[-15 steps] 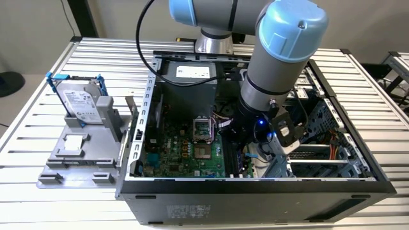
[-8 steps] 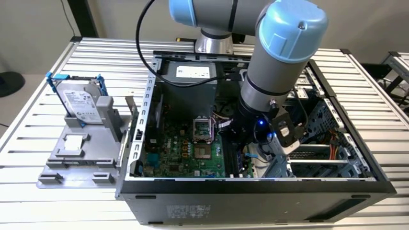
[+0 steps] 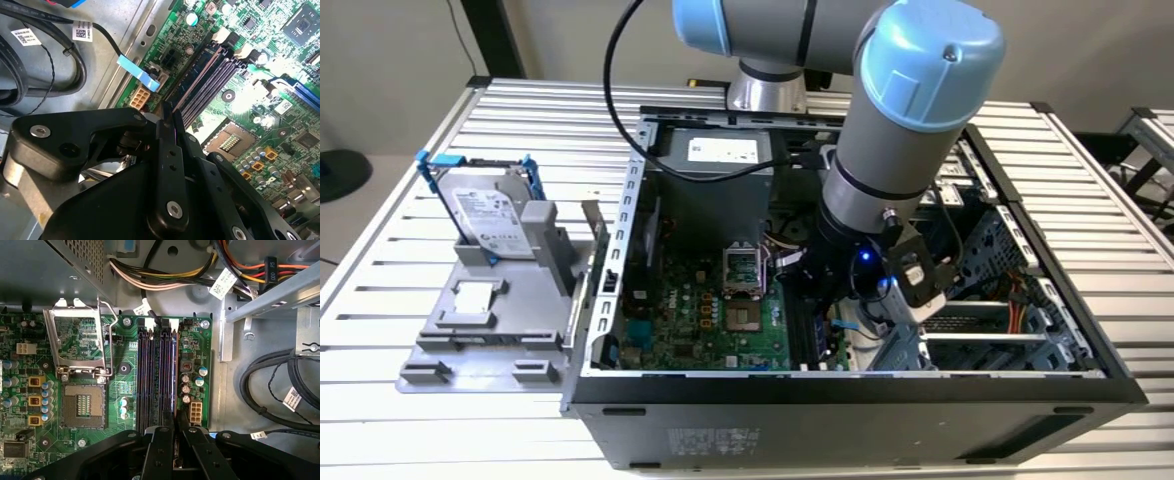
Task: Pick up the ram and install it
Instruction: 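Insert the ram into the slot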
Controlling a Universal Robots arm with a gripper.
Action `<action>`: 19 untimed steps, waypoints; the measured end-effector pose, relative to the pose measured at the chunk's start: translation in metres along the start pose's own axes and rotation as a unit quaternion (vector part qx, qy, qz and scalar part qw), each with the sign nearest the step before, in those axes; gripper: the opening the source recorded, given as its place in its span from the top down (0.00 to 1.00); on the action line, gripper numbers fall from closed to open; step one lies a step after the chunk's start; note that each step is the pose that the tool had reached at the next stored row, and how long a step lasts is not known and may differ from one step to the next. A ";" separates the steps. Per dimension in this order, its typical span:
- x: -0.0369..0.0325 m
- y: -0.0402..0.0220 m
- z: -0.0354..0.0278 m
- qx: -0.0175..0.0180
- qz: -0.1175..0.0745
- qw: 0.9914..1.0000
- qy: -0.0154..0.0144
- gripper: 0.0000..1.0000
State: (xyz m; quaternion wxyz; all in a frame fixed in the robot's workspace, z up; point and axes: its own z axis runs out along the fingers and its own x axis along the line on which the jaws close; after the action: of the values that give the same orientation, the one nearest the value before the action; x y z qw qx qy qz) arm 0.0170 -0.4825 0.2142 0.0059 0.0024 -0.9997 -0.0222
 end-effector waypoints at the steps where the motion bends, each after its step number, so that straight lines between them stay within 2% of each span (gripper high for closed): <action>1: 0.0000 0.0000 0.0000 0.000 0.000 1.000 0.000 1.00; 18: -0.0003 0.0000 0.0028 0.001 0.000 1.000 0.000 1.00; 19: -0.0003 0.0000 0.0030 0.000 0.000 1.000 0.000 0.00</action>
State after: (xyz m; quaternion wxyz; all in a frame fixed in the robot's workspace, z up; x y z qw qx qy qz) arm 0.0172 -0.4824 0.2112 0.0058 0.0025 -0.9997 -0.0217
